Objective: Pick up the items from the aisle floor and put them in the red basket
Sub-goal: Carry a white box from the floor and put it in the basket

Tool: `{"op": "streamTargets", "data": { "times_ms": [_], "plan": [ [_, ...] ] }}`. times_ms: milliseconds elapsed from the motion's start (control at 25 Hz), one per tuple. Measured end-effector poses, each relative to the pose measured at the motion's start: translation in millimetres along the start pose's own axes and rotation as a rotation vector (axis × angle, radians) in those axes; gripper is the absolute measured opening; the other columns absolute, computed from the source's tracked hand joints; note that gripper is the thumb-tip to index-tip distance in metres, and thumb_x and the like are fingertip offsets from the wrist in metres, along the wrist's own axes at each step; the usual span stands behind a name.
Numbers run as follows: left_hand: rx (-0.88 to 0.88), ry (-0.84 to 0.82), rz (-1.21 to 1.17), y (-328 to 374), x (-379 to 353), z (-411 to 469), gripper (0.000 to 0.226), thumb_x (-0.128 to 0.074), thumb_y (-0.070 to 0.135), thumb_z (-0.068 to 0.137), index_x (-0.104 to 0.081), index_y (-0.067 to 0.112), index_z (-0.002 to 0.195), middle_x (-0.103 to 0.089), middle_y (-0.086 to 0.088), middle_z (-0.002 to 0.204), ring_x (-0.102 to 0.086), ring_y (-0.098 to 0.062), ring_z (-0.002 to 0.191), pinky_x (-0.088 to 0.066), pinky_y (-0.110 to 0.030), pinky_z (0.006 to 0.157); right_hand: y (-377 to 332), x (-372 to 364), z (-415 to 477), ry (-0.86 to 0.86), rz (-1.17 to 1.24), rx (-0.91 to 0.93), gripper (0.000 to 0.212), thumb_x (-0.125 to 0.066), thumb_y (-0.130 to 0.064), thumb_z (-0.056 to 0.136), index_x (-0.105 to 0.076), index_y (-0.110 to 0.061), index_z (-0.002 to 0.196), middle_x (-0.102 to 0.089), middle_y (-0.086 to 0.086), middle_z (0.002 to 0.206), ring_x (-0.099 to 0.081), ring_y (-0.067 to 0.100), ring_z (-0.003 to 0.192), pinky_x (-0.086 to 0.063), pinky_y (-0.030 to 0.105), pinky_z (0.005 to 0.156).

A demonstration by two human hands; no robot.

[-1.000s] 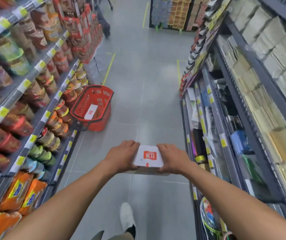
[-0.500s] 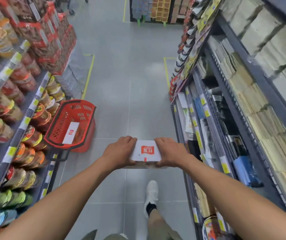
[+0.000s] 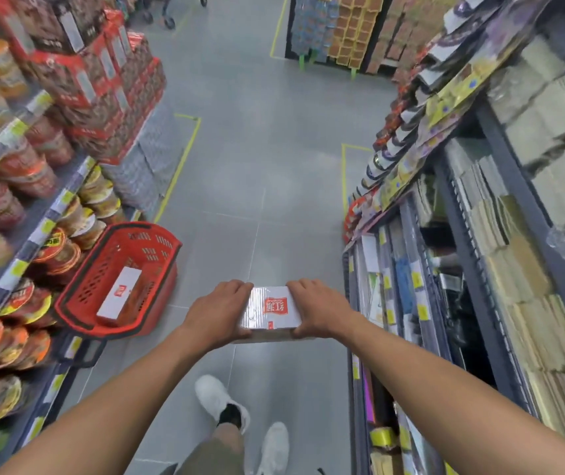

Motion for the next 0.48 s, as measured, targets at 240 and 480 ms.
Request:
{"op": "streamTargets", "data": {
  "times_ms": [240, 480],
  "plan": [
    [0.088, 0.032, -0.043, -93, 47, 60, 0.087, -0.078, 0.055, 0.071, -0.036, 0.028, 0.142, -0.045, 0.005, 0.140, -0.045, -0.019, 0.131, -0.053, -0.044, 0.089, -28, 52, 118, -0.021, -0.031, 0.061, 0.095, -0.077, -0.065, 0.069, -0.035, -0.026, 0.145, -0.052, -0.003, 0.140, -0.051, 0.023, 0.126, -0.056, 0.048, 0.090],
    [0.221, 0.069, -0.083, -171, 73, 91, 0.083, -0.078, 0.055, 0.071, -0.039, 0.025, 0.139, -0.048, 0.003, 0.134, -0.047, -0.021, 0.125, -0.054, -0.043, 0.086, -64, 92, 222, -0.053, -0.111, 0.182, 0.091, -0.080, -0.059, 0.070, -0.036, -0.026, 0.143, -0.050, -0.005, 0.137, -0.047, 0.023, 0.128, -0.052, 0.043, 0.082]
  ]
}}
Point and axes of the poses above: each hand's wrist, its own z-axis towards the middle knuckle, its own x-axis out of the back of the hand, y = z × x, the point moved 3 cm from there along z, towards the middle knuckle
